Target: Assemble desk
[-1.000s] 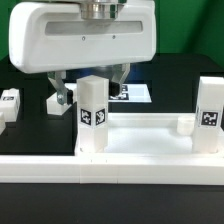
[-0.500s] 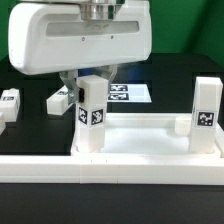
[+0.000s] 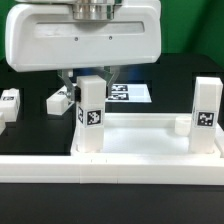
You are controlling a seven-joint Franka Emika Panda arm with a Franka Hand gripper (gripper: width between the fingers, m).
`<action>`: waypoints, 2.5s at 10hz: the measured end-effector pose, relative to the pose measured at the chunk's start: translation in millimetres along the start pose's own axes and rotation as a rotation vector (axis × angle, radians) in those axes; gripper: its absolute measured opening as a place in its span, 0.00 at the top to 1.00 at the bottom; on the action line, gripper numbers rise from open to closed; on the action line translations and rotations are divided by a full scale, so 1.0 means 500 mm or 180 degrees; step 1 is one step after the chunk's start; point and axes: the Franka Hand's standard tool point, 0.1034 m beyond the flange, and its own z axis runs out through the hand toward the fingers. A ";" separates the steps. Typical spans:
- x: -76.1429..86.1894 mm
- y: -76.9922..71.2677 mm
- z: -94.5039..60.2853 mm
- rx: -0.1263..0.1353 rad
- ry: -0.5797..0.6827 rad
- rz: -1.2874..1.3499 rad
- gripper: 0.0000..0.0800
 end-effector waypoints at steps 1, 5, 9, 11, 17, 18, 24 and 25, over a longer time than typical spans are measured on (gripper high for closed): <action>-0.001 0.000 0.000 0.0046 0.0006 0.0427 0.63; -0.005 0.000 0.002 0.0096 -0.0022 0.1431 0.63; -0.004 -0.006 0.002 0.0087 -0.0032 0.1848 0.63; -0.005 -0.005 0.001 0.0077 -0.0042 0.1998 0.62; -0.009 -0.019 -0.044 0.0123 -0.0014 0.1943 0.23; -0.018 -0.037 -0.070 0.0154 0.0002 0.2048 0.20; -0.038 -0.069 -0.081 0.0175 -0.0010 0.2125 0.19; -0.038 -0.070 -0.080 0.0175 -0.0012 0.2124 0.19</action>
Offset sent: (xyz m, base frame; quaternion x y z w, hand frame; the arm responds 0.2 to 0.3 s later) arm -0.0015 -0.0005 -0.0014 0.0077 -0.0150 0.2502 0.9680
